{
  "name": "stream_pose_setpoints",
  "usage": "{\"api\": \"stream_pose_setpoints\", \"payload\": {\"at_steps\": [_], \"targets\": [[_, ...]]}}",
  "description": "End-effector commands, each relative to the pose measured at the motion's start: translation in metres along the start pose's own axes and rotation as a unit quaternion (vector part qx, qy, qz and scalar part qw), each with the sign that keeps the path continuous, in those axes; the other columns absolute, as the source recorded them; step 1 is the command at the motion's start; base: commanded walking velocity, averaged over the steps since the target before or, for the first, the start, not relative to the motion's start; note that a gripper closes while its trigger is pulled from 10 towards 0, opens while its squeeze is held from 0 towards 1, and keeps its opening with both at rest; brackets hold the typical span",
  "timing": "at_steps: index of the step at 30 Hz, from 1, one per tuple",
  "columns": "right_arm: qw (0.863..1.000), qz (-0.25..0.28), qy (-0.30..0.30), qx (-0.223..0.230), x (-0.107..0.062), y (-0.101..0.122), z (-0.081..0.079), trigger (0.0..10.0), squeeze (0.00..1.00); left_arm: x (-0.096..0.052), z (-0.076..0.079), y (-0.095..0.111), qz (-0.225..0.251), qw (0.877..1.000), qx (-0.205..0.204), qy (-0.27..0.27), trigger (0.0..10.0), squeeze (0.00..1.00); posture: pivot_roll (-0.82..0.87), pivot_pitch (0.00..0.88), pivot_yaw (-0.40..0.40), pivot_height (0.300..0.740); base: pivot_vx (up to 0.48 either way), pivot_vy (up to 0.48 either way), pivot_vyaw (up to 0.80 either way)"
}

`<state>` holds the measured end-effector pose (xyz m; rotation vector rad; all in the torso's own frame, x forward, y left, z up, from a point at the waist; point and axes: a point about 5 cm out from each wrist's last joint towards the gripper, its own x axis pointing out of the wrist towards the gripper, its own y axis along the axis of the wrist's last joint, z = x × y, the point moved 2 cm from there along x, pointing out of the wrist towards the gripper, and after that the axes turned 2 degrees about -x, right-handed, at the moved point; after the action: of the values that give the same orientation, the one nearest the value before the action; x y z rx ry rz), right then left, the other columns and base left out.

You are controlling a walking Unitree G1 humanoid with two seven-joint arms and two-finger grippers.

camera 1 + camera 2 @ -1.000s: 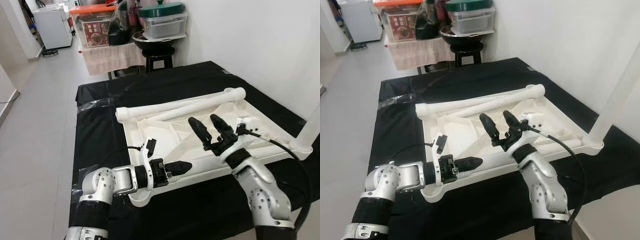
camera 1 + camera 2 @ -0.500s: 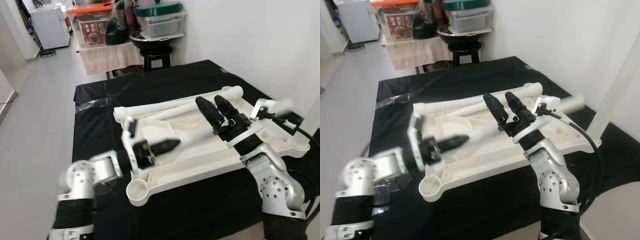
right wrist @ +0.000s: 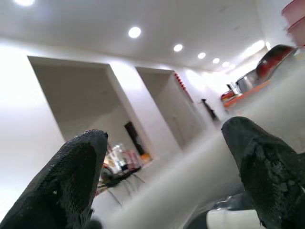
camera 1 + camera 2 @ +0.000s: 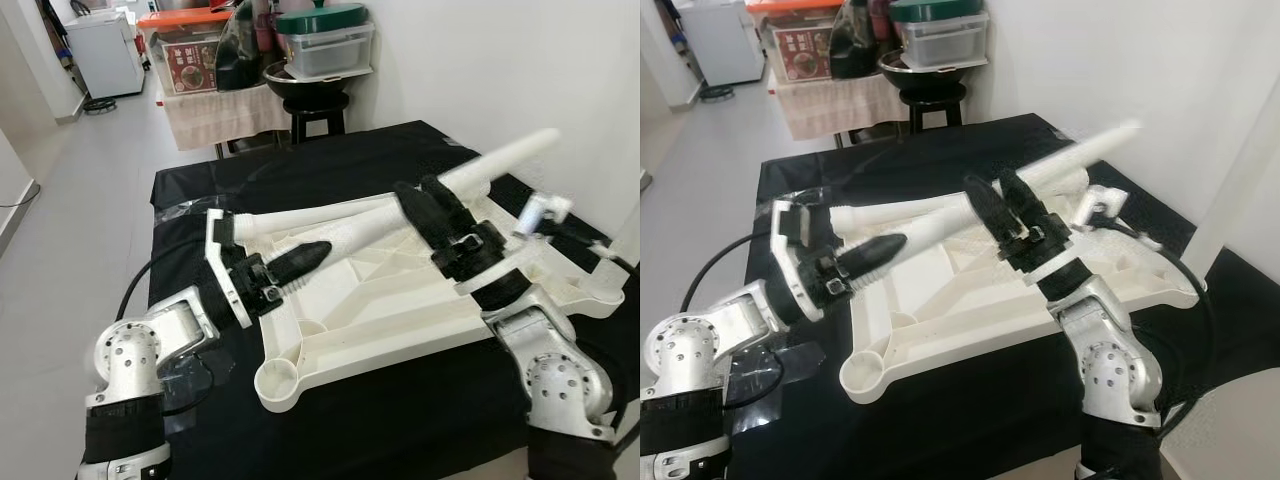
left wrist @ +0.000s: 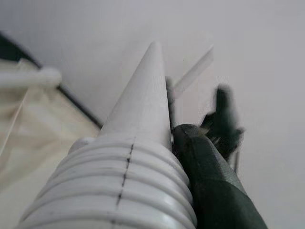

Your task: Building children table

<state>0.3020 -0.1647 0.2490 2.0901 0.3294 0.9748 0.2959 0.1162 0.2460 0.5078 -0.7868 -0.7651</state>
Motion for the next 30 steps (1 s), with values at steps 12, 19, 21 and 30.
{"api": "stream_pose_setpoints", "payload": {"at_steps": [12, 19, 21, 30], "targets": [[0.996, -0.044, 0.052, 0.057, -0.006, -0.025, -0.013, 10.0, 0.00, 0.000, 0.029, 0.012, 0.039, 0.995, 0.020, -0.086, 0.0, 0.00, -0.04, 0.000, 0.022, 0.740, 0.000, 0.000, 0.00], [0.991, -0.026, 0.100, 0.080, 0.004, -0.022, -0.029, 10.0, 0.00, 0.002, 0.028, 0.000, 0.025, 0.996, -0.001, -0.091, 0.0, 0.00, -0.04, 0.000, 0.022, 0.740, 0.000, 0.000, 0.00], [0.989, -0.017, 0.119, 0.089, 0.008, -0.018, -0.034, 10.0, 0.00, 0.002, 0.026, -0.007, 0.022, 0.996, -0.014, -0.089, 0.0, 0.00, -0.04, 0.000, 0.023, 0.740, 0.000, 0.000, 0.00], [0.976, -0.005, 0.190, 0.110, 0.019, -0.014, -0.054, 10.0, 0.00, 0.005, 0.026, -0.020, 0.011, 0.995, -0.040, -0.095, 0.0, 0.00, -0.04, 0.000, 0.027, 0.740, 0.000, 0.000, 0.00]]}}
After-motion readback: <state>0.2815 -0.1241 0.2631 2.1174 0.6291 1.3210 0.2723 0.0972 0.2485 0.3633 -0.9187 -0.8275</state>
